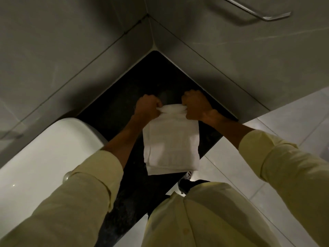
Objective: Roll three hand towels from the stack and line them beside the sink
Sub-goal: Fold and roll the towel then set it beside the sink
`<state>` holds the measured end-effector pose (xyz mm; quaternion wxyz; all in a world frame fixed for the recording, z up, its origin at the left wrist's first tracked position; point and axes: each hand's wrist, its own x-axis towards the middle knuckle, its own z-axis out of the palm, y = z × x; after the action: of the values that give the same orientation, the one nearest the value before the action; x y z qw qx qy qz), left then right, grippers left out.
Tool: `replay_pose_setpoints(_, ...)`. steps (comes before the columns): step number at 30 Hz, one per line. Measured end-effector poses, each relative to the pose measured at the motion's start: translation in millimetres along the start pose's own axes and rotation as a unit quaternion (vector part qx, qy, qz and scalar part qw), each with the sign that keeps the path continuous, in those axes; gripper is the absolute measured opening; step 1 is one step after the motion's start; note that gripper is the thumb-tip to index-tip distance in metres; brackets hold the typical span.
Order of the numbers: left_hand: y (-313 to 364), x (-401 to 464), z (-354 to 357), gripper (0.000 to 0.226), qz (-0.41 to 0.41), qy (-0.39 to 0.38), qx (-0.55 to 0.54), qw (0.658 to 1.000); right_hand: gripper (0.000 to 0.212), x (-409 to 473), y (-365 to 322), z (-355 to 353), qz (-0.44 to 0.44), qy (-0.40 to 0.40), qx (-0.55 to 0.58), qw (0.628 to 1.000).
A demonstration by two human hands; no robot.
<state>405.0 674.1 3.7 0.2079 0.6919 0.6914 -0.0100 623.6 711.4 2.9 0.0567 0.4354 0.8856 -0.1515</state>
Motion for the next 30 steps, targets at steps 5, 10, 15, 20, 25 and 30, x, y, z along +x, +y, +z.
replay_pose_setpoints(5,4,-75,64,0.037,0.059,0.159,0.015,0.985,0.038,-54,-14,51,-0.035,0.115,-0.101,0.988)
replay_pose_setpoints(10,9,-98,79,0.050,0.055,0.169,0.033,0.984,0.057,-81,-25,63,0.013,0.050,-0.084,0.995)
replay_pose_setpoints(15,12,-55,26,0.040,-0.035,0.060,0.023,0.997,0.036,-44,-23,10,0.093,-0.001,0.031,0.995)
replay_pose_setpoints(20,9,-26,15,0.088,0.042,-0.123,0.159,0.979,0.063,-17,-29,-3,0.081,-0.160,-0.040,0.983)
replay_pose_setpoints(25,16,-71,42,0.077,0.001,-0.062,0.060,0.996,0.070,-55,-47,26,0.104,-0.068,0.004,0.992)
replay_pose_setpoints(30,17,-130,93,0.065,0.049,0.057,0.113,0.991,0.085,-110,-57,86,0.060,0.030,-0.063,0.996)
